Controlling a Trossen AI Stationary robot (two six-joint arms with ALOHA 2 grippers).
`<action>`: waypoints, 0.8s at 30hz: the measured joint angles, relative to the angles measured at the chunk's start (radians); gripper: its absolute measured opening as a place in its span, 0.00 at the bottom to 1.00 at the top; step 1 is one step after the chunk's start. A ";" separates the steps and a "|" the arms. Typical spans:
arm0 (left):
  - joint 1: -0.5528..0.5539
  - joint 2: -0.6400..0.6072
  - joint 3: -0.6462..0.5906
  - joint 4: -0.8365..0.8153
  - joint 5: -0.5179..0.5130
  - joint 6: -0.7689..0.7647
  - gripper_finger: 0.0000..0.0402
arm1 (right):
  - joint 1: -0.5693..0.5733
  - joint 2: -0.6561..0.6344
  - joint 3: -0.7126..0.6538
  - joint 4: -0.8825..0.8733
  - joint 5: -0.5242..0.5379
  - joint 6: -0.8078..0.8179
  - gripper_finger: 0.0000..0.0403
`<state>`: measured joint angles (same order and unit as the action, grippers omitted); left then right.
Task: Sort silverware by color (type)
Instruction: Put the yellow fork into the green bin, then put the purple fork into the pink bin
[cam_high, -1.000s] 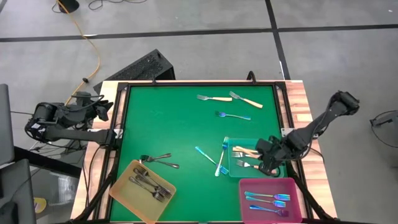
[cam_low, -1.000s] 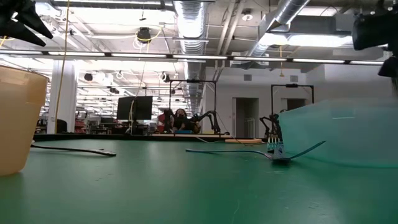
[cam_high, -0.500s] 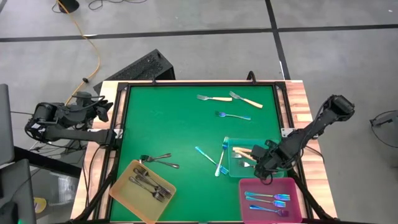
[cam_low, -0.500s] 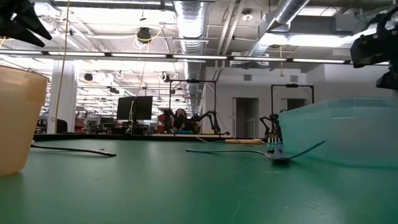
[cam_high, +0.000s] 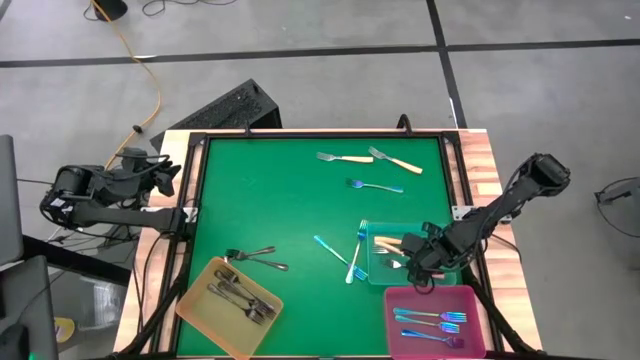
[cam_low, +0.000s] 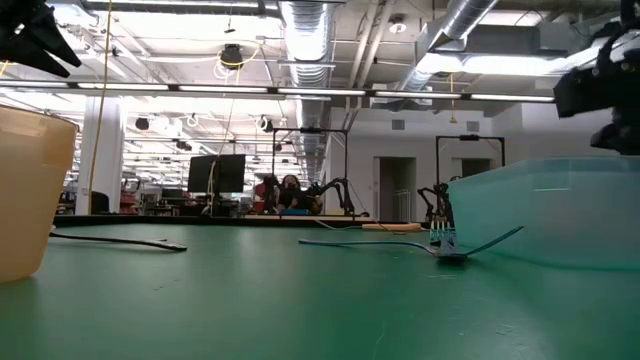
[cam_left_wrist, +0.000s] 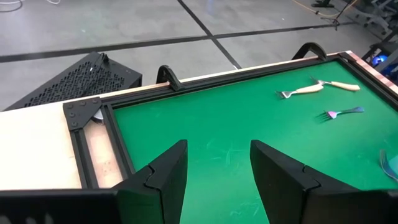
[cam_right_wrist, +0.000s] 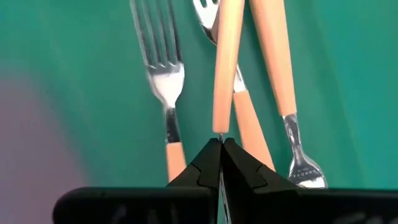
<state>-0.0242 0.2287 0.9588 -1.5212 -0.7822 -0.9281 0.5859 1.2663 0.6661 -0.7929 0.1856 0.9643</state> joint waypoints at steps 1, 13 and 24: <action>0.000 0.000 0.000 0.000 0.000 0.001 0.39 | 0.000 0.000 -0.013 0.012 -0.001 0.012 0.09; 0.000 0.000 0.000 -0.015 0.000 0.000 0.39 | 0.000 0.000 -0.061 0.079 -0.014 0.051 0.14; 0.000 0.000 0.000 -0.020 -0.004 0.002 0.39 | 0.001 -0.005 -0.046 0.089 -0.027 0.047 0.40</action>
<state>-0.0242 0.2287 0.9588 -1.5408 -0.7862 -0.9264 0.5865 1.2617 0.6202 -0.7042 0.1585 1.0113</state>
